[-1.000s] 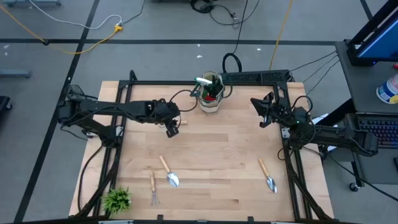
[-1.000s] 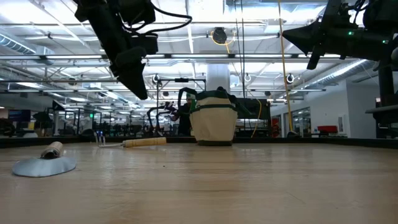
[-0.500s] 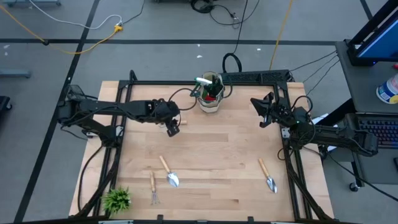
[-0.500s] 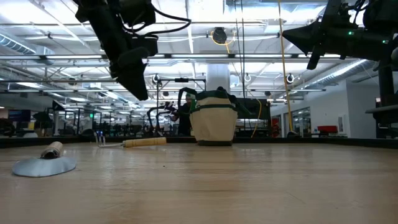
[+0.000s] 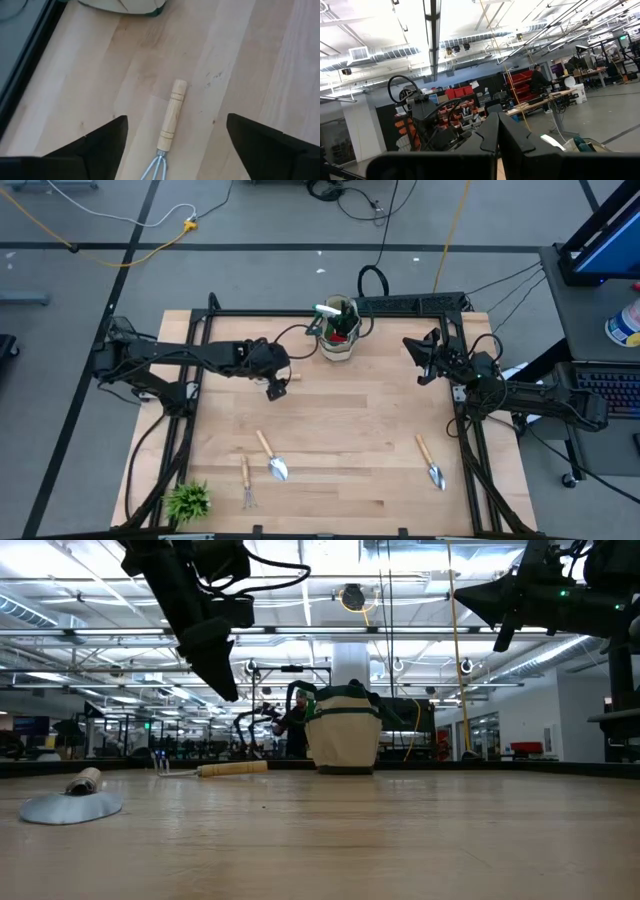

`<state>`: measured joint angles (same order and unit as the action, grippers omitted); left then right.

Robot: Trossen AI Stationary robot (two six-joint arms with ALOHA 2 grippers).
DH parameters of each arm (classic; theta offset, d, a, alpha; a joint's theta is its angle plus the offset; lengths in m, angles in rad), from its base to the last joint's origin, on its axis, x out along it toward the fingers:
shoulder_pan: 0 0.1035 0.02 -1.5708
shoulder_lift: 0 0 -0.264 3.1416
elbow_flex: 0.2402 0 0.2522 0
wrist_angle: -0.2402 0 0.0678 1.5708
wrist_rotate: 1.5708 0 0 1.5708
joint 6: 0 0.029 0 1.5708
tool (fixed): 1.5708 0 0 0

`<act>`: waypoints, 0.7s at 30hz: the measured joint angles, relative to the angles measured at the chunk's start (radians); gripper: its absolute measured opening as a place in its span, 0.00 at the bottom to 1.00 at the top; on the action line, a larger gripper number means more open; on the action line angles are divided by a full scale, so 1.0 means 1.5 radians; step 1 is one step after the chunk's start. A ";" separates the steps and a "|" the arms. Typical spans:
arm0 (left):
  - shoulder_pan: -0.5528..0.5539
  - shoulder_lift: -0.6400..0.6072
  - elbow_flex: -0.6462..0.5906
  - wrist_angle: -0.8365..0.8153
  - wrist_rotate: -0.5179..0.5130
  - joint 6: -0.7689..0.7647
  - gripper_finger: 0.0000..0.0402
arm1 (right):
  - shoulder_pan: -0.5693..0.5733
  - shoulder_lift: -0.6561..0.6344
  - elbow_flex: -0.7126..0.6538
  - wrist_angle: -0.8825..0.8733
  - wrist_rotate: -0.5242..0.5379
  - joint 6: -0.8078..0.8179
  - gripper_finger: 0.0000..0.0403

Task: Pick & Place Garden tools in Gardening bag
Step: Put the top hand rake into the gardening bag

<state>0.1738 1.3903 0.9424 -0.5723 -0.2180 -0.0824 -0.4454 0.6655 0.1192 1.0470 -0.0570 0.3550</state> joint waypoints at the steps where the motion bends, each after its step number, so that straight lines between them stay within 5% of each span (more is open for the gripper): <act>1: 0.000 0.000 0.000 0.000 0.000 0.011 0.88 | 0.000 0.000 0.000 0.000 0.000 0.000 0.00; 21: 0.006 0.000 0.000 0.037 0.006 0.057 0.92 | 0.000 0.000 0.000 -0.001 0.002 0.000 0.00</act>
<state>0.1830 1.3898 0.9424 -0.5164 -0.2097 0.0034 -0.4454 0.6655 0.1196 1.0451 -0.0546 0.3550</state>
